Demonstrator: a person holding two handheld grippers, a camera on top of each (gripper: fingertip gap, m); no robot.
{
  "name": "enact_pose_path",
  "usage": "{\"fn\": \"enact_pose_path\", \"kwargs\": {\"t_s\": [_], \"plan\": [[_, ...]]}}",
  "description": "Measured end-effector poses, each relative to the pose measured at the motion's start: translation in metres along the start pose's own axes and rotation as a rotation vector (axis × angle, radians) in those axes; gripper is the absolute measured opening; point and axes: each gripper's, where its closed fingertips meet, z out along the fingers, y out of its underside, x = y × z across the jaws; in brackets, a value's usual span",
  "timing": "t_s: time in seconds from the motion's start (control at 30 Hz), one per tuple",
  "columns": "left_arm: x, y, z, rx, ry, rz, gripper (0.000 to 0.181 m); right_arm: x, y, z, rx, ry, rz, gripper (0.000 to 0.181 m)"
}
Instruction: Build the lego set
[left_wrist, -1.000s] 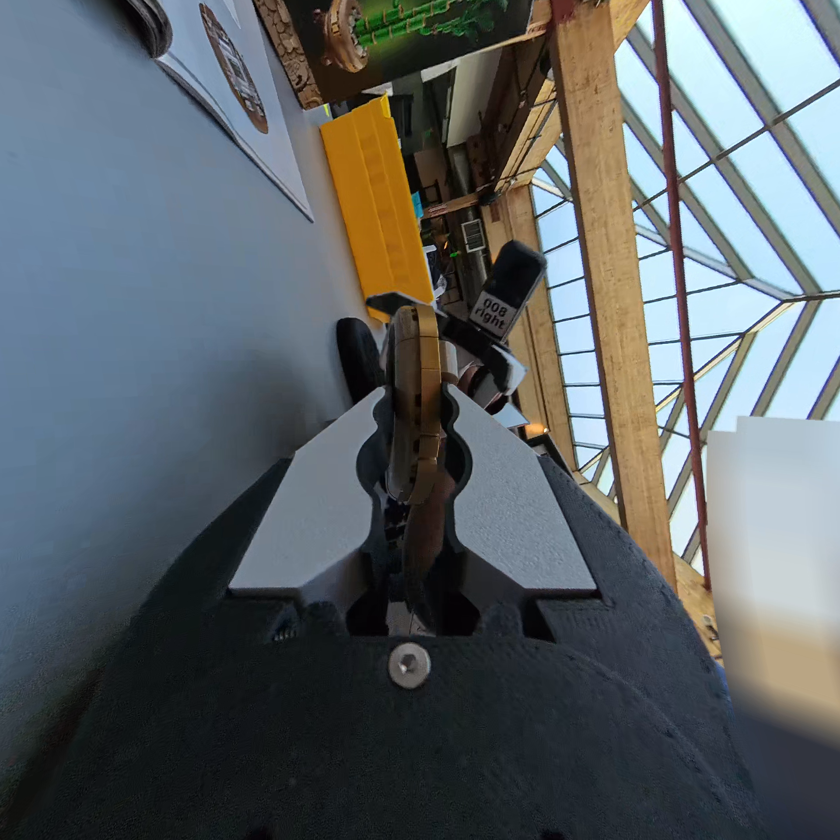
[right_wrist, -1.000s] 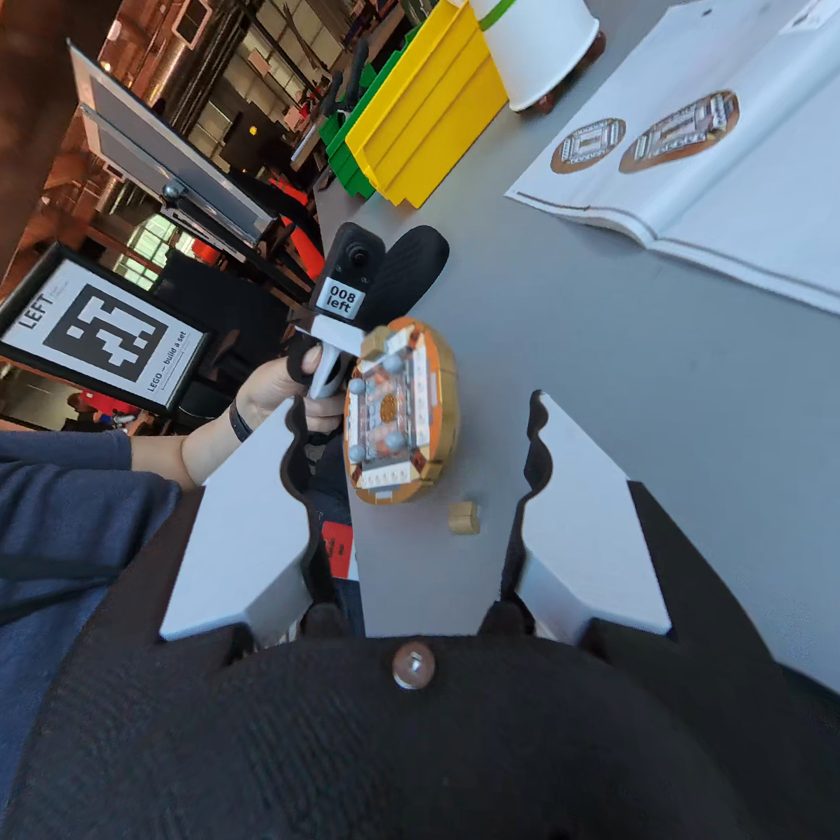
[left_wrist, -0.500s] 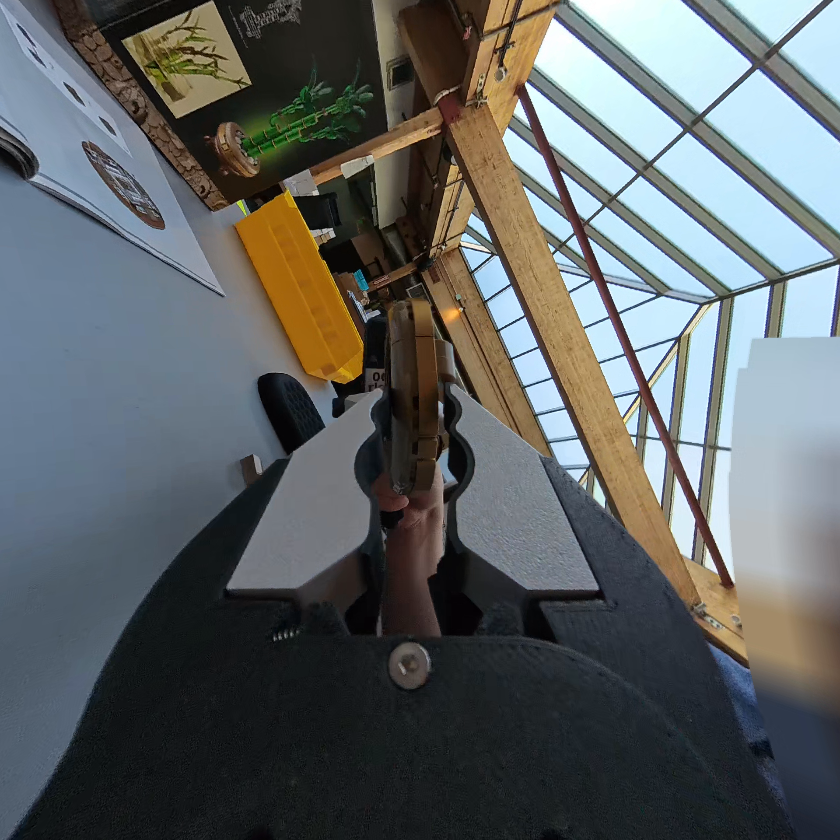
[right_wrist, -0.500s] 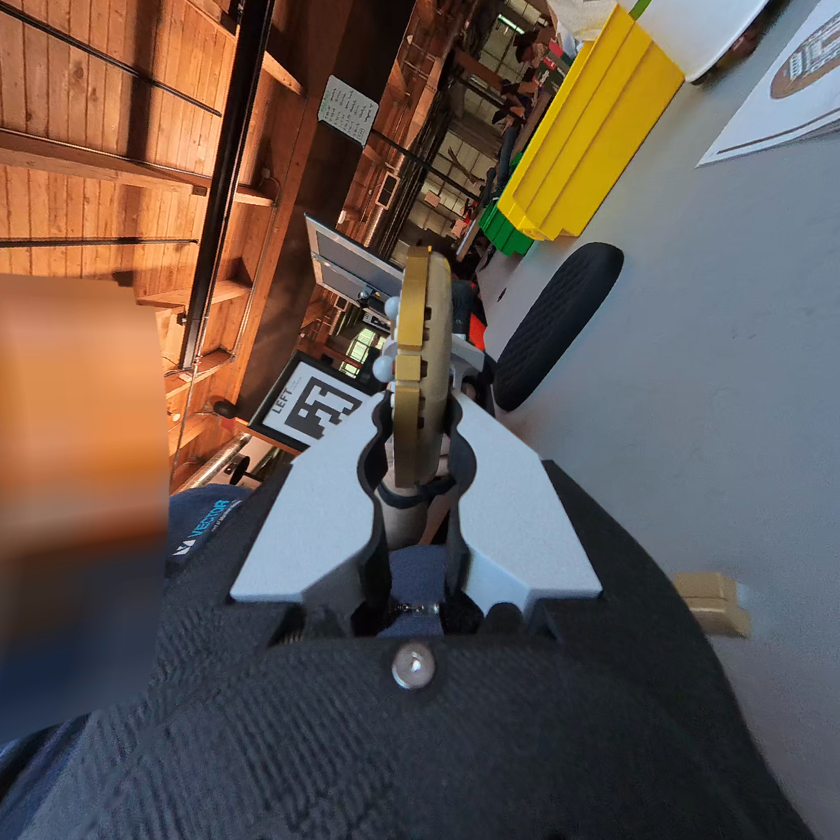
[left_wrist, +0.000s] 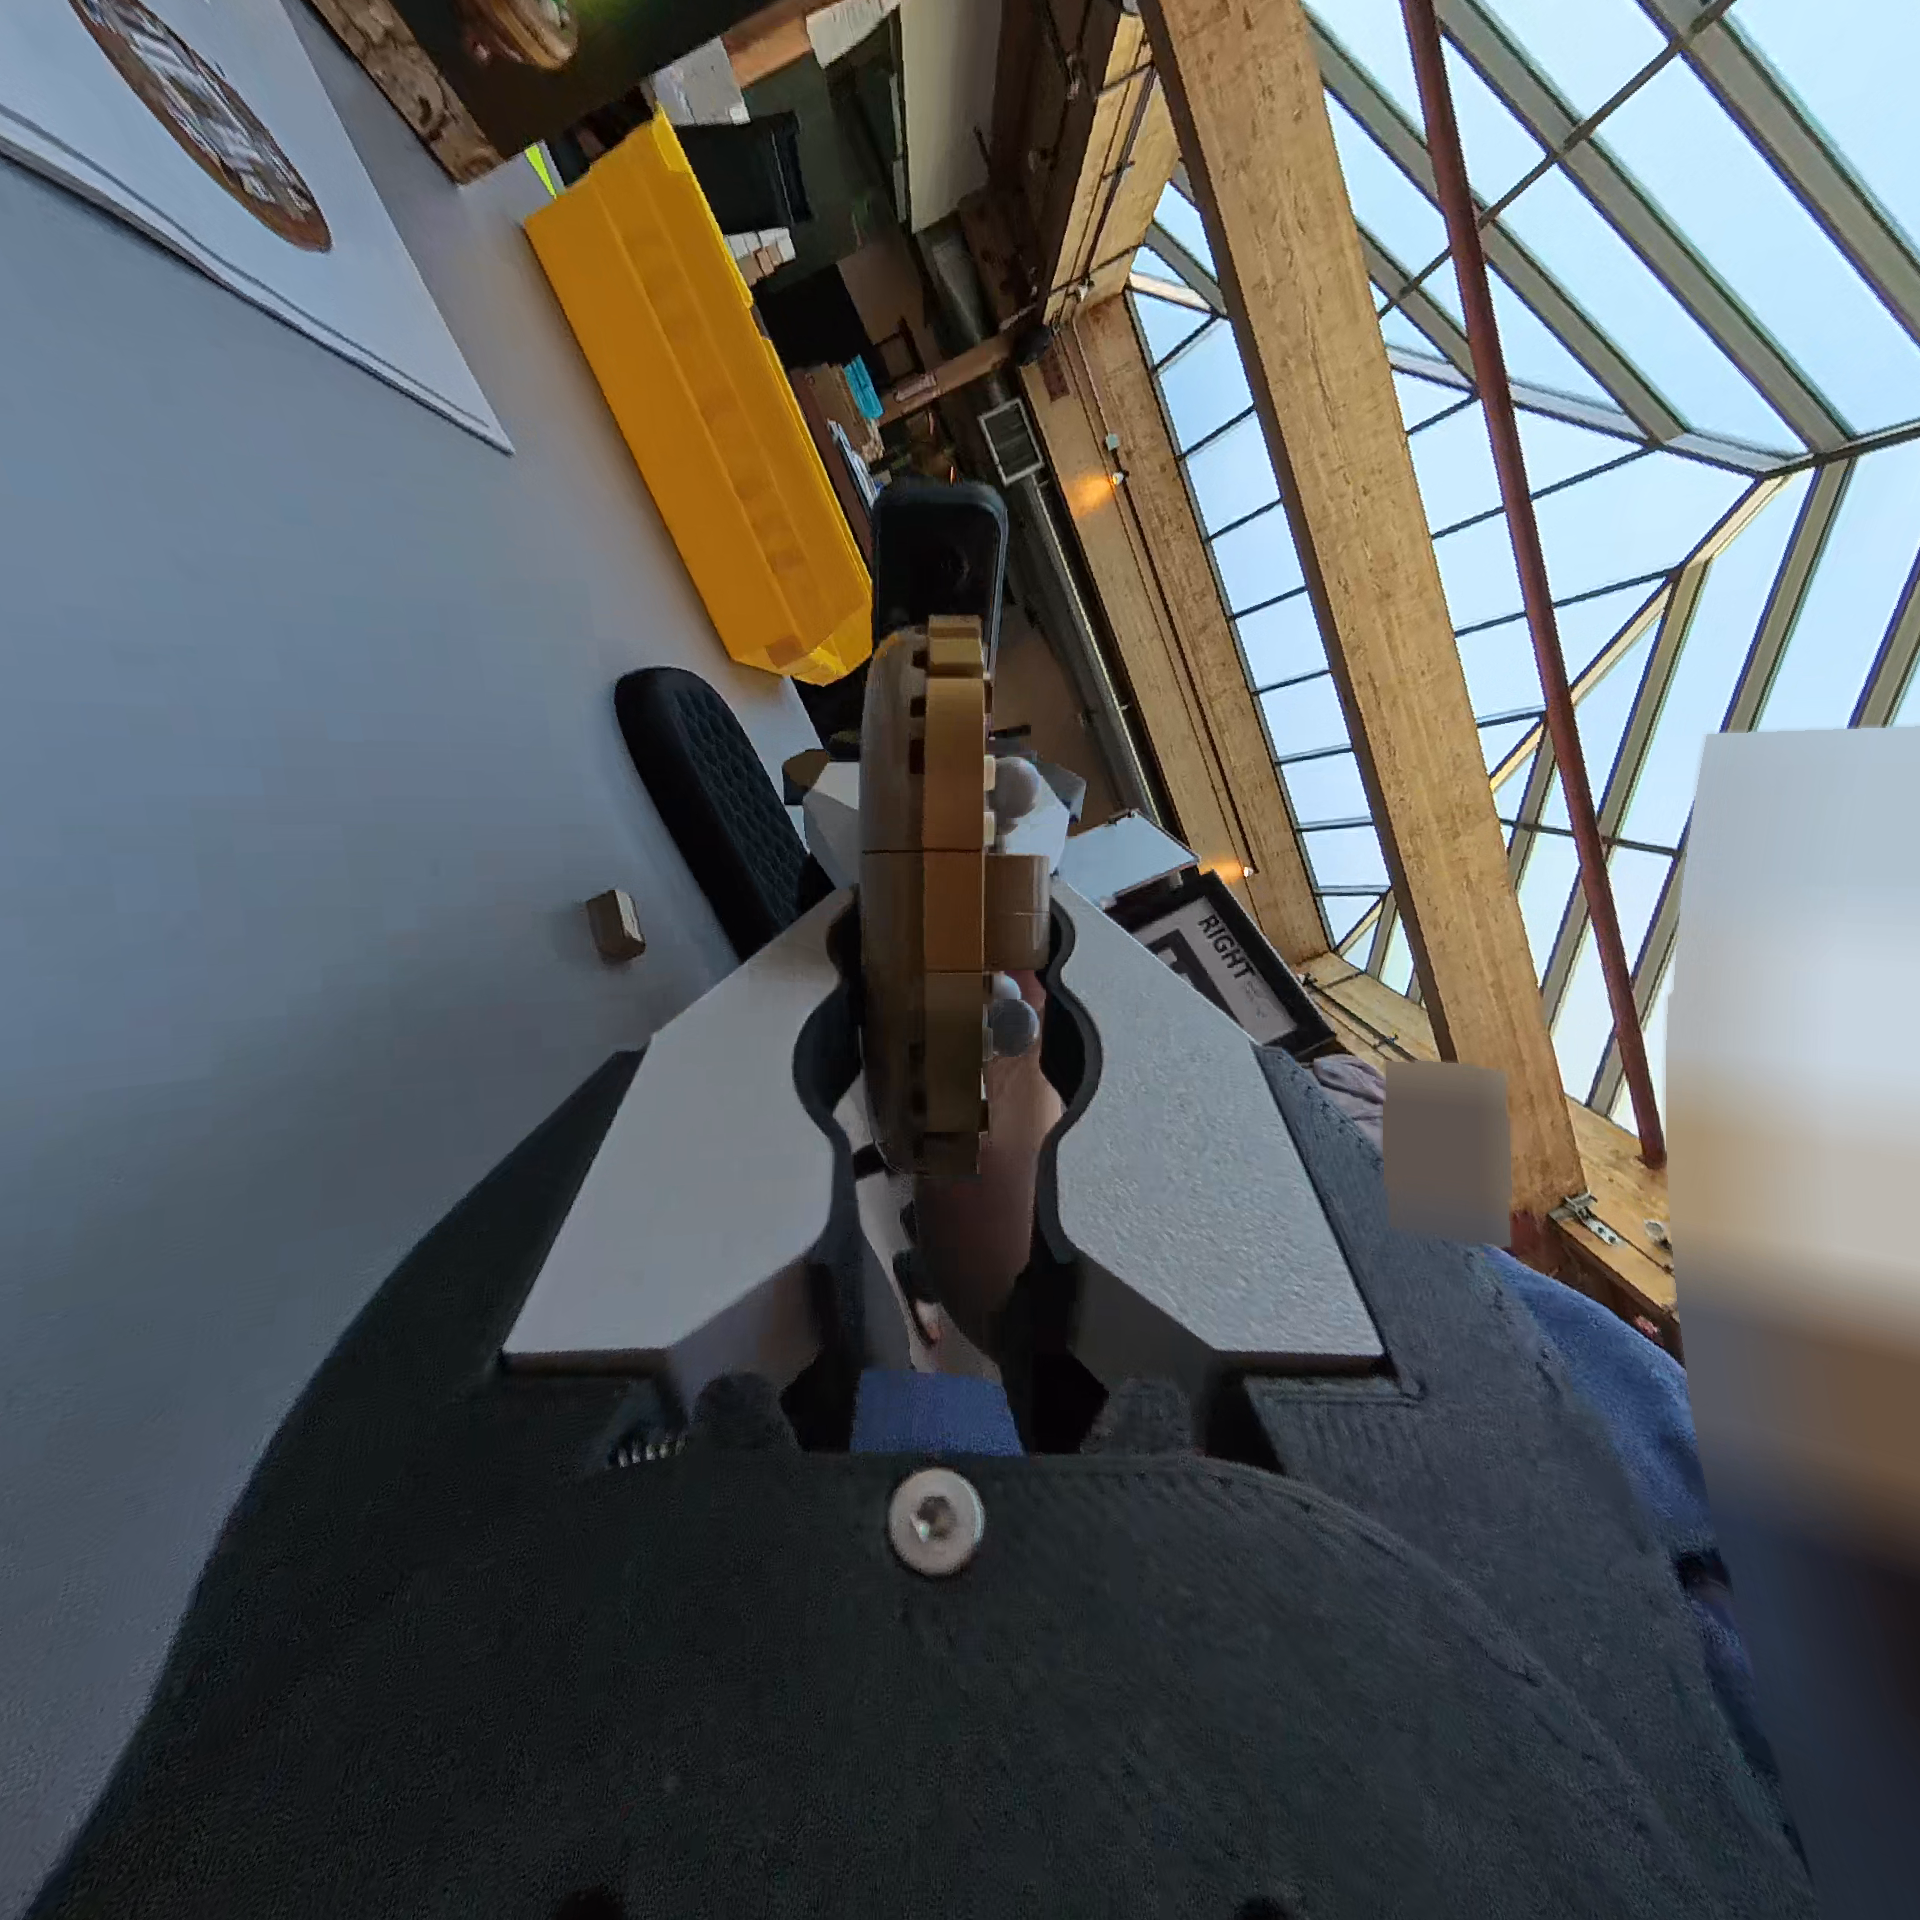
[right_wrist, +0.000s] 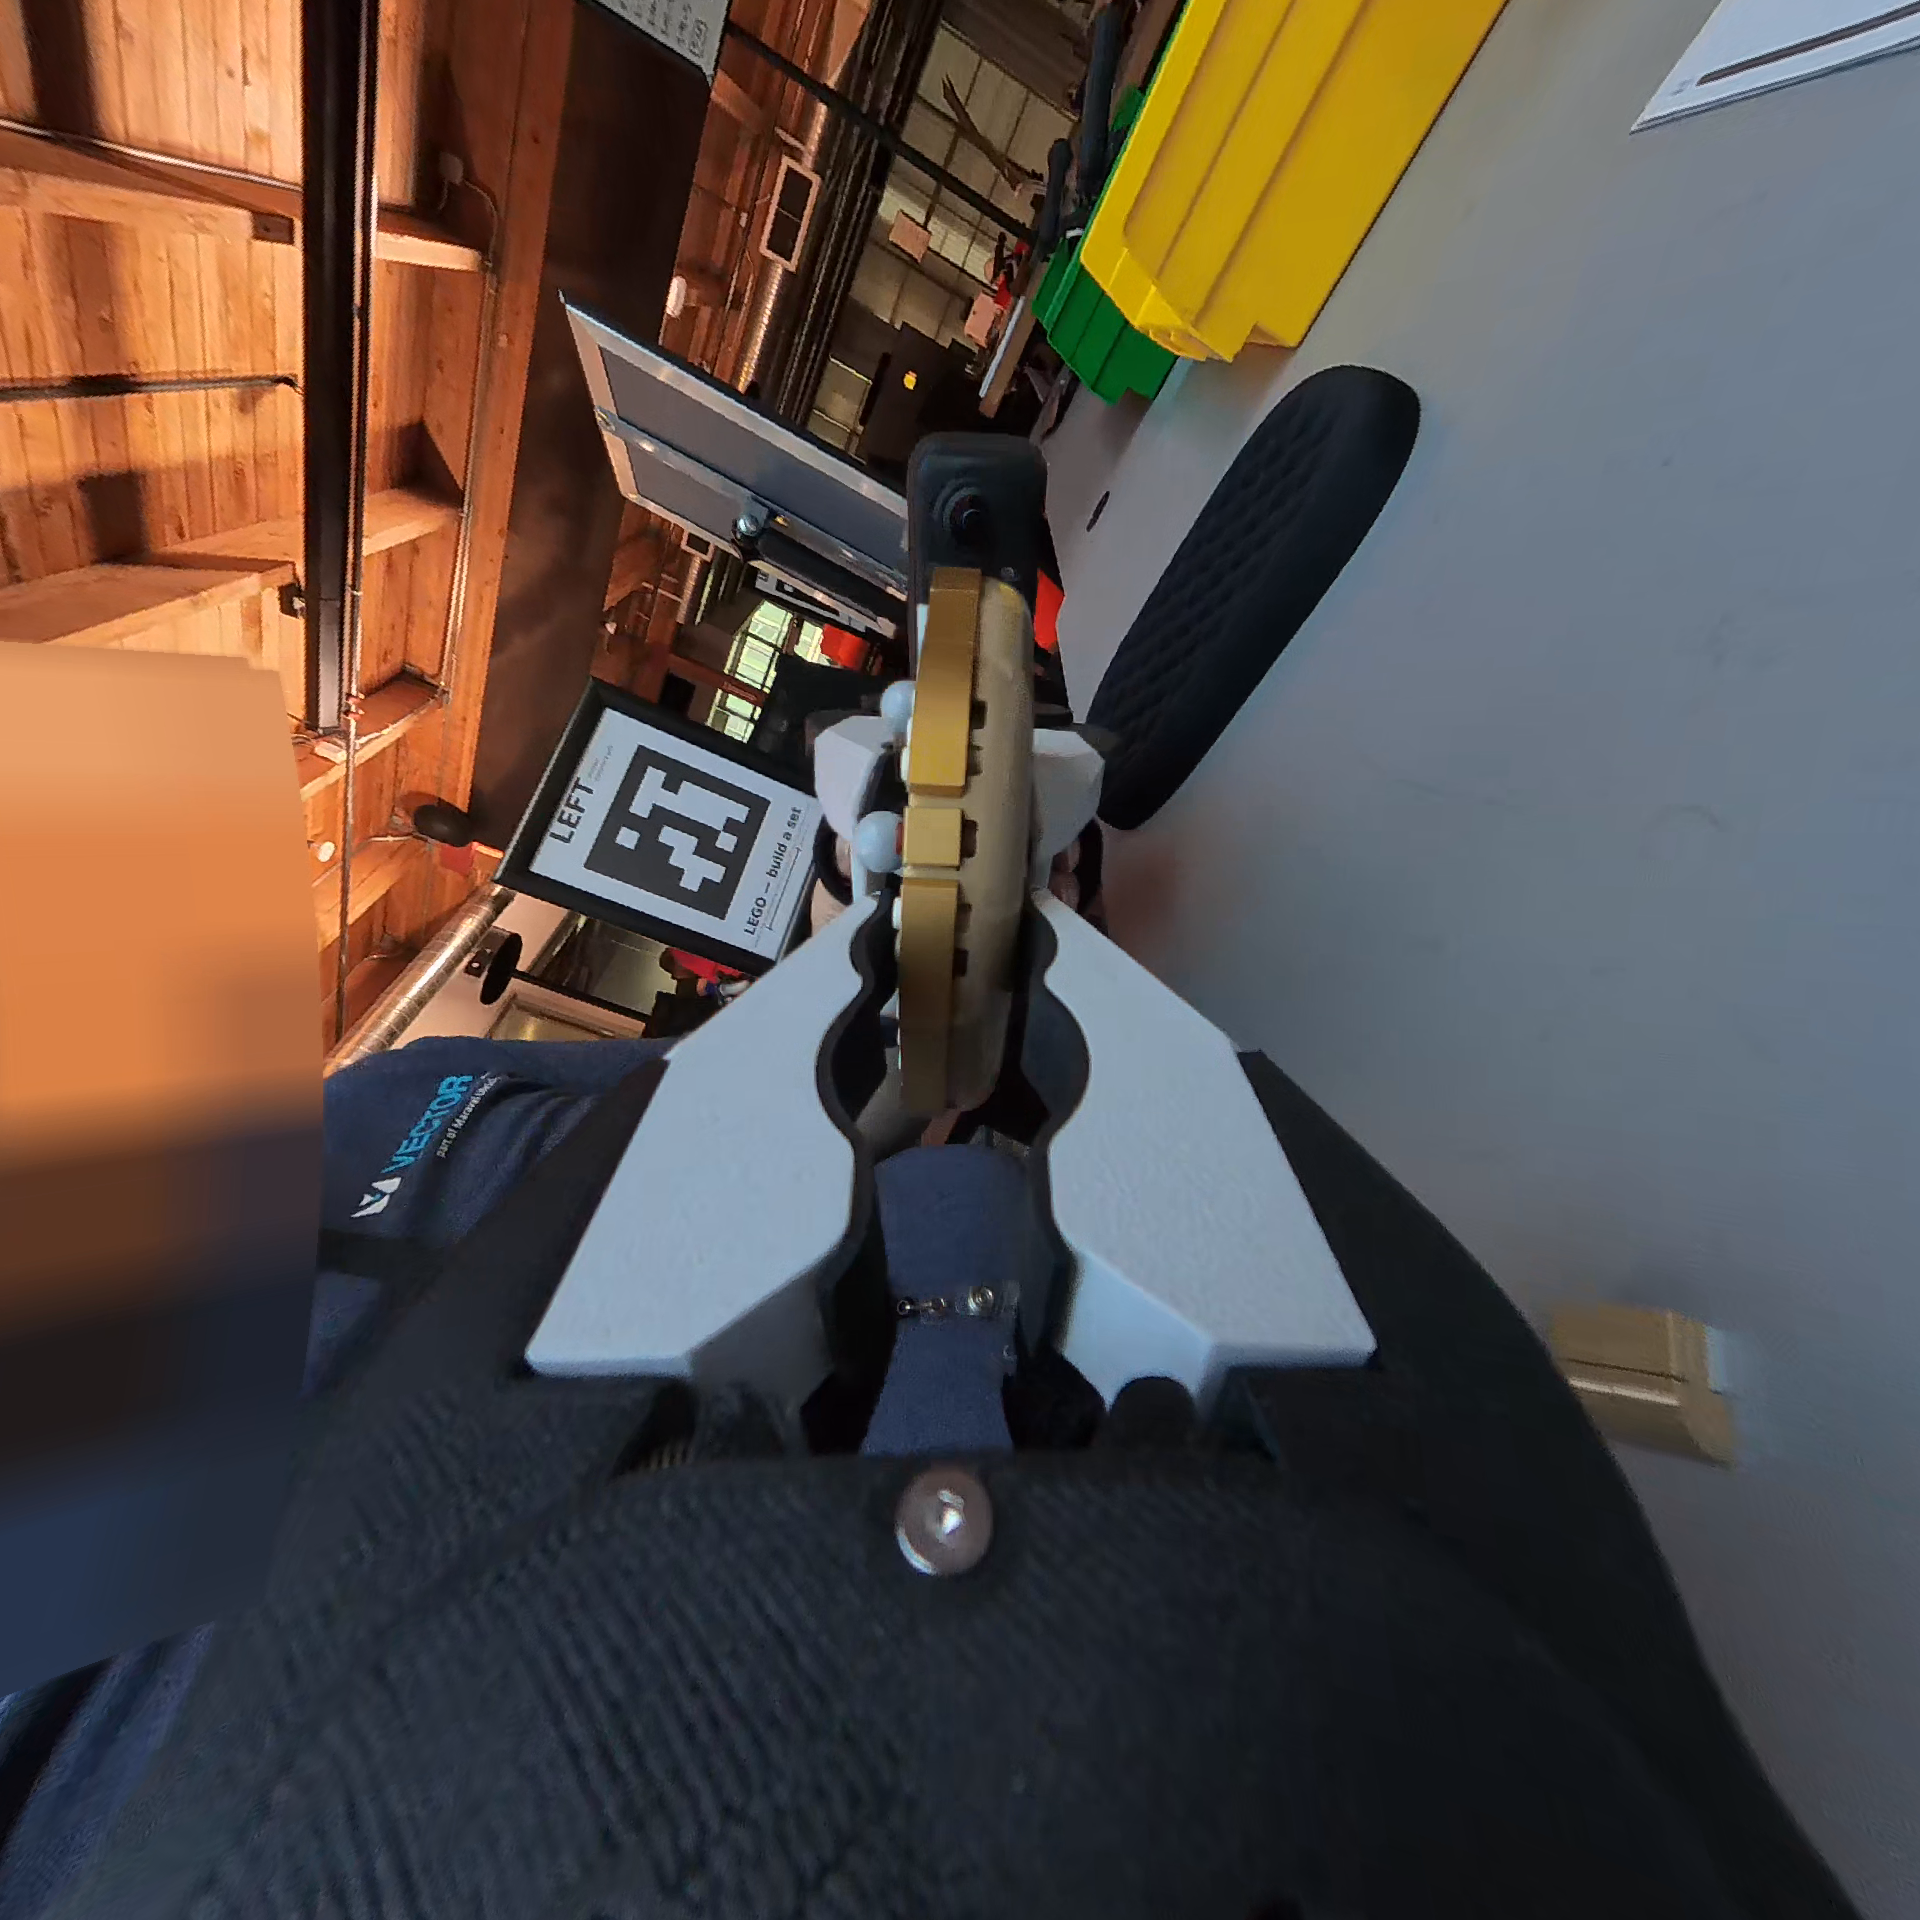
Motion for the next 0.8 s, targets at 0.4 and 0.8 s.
{"fn": "enact_pose_path", "kwargs": {"t_s": [0.4, 0.8], "plan": [[-0.007, 0.010, -0.002, -0.053, 0.007, -0.036, 0.026, 0.003, -0.001, 0.000, -0.118, 0.040, -0.055, 0.020], [-0.015, 0.007, -0.008, 0.033, 0.072, -0.191, 0.025, 0.006, -0.011, -0.013, -0.020, 0.050, -0.060, 0.044]]}}
